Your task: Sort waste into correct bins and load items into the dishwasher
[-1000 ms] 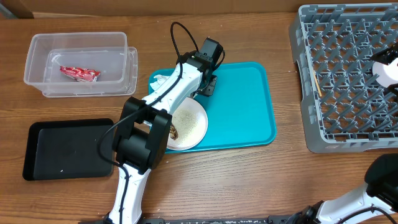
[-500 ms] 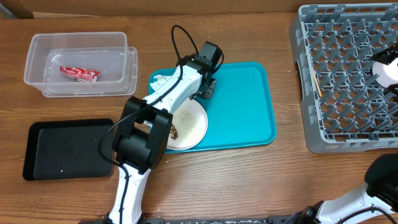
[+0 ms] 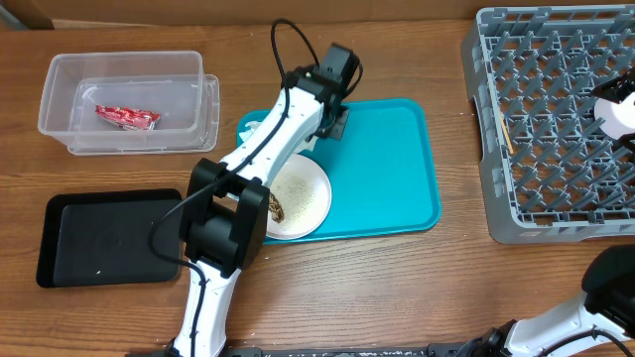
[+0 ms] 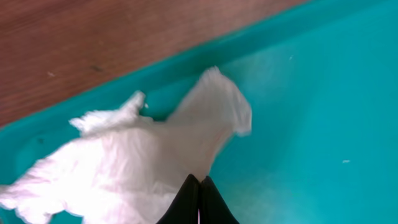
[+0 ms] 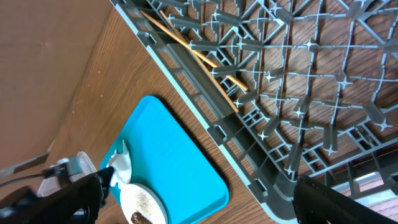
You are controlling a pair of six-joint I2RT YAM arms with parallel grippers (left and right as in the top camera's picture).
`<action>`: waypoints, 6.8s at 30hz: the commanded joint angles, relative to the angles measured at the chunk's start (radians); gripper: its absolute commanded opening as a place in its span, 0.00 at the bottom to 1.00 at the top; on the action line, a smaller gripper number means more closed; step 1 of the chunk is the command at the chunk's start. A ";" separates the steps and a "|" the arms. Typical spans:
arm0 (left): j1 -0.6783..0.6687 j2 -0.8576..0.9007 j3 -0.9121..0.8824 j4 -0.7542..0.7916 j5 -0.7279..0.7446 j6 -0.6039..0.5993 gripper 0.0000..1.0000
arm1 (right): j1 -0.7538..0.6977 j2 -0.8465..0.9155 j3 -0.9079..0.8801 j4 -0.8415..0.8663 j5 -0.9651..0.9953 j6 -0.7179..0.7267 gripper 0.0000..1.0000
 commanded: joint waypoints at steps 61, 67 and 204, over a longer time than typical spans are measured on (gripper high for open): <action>0.633 -0.006 0.511 -0.361 -0.069 -0.298 0.23 | 0.003 -0.006 0.006 0.004 -0.004 0.004 1.00; 0.628 -0.006 0.574 -0.436 0.346 -0.174 0.32 | 0.003 -0.006 0.006 0.004 -0.004 0.004 1.00; -0.156 0.054 0.375 -0.682 0.045 -0.668 0.61 | 0.003 -0.006 0.006 0.004 -0.004 0.004 1.00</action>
